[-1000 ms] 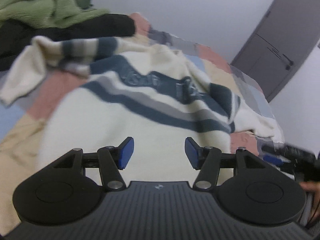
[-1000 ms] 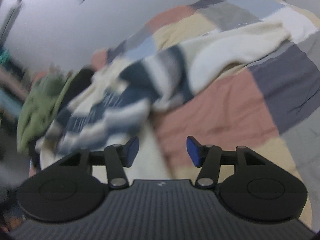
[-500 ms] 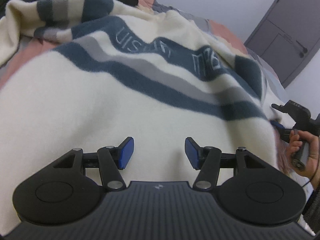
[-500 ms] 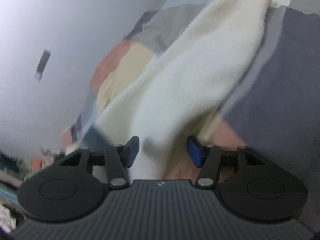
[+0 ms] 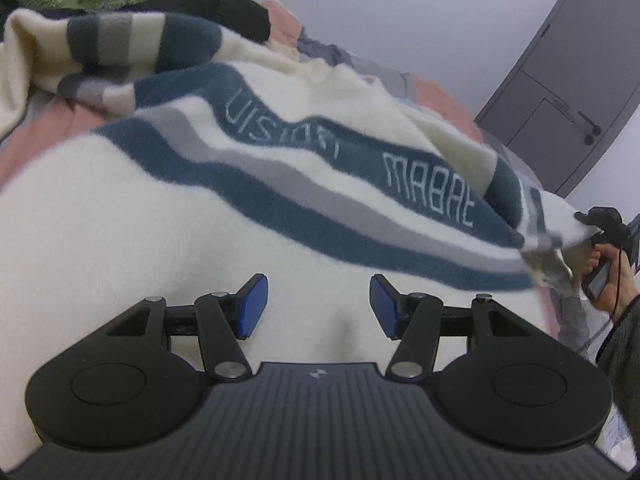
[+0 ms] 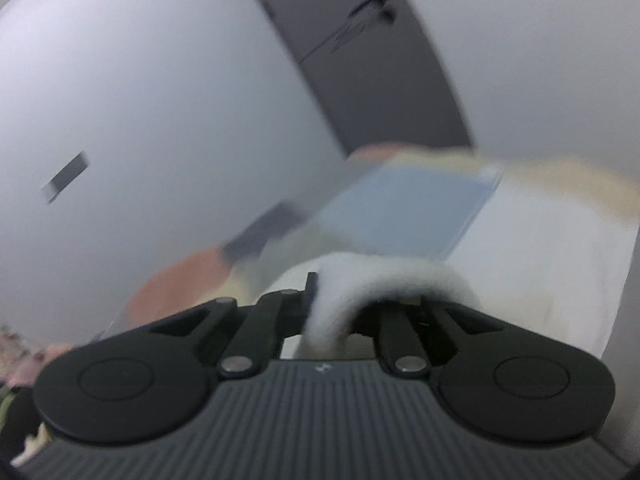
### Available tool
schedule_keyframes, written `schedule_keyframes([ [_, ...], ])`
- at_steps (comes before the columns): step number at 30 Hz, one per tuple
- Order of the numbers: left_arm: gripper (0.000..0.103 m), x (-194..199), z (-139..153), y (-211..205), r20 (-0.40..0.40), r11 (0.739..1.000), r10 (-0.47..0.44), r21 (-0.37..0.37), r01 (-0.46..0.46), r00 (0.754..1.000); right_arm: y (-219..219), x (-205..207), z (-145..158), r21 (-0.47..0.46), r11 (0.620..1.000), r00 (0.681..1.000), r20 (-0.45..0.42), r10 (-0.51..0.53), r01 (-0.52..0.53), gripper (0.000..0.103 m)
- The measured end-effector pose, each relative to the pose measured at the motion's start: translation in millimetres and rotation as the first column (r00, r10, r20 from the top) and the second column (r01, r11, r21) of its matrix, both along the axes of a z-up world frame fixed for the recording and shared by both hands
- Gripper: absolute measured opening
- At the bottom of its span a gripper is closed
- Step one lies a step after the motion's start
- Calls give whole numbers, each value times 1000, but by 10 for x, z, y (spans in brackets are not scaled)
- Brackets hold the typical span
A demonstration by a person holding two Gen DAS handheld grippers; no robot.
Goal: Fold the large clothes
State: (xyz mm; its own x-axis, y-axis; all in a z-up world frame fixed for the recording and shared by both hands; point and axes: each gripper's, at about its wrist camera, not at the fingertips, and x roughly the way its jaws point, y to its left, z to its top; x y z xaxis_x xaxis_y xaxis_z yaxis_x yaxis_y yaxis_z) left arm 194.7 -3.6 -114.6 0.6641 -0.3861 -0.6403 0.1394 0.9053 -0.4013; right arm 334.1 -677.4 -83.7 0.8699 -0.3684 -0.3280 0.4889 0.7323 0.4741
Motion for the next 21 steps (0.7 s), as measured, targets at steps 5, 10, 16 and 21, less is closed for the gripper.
schedule_keyframes([
  [5,62,31,-15,5,-9,1000,-5,-1,5,1000,-255,174,-52,-55,998,997,-74,-18,14,10],
  [10,62,92,-75,29,-42,1000,13,19,-12,999,-357,201,-434,15,999,989,-142,-35,37,11],
  [16,62,102,-102,11,-34,999,9,36,-8,999,27,80,-409,-45,998,978,-208,31,-41,24],
  [21,62,39,-43,15,-18,999,-4,45,5,1000,481,-181,-75,-64,988,970,-209,127,-143,63],
])
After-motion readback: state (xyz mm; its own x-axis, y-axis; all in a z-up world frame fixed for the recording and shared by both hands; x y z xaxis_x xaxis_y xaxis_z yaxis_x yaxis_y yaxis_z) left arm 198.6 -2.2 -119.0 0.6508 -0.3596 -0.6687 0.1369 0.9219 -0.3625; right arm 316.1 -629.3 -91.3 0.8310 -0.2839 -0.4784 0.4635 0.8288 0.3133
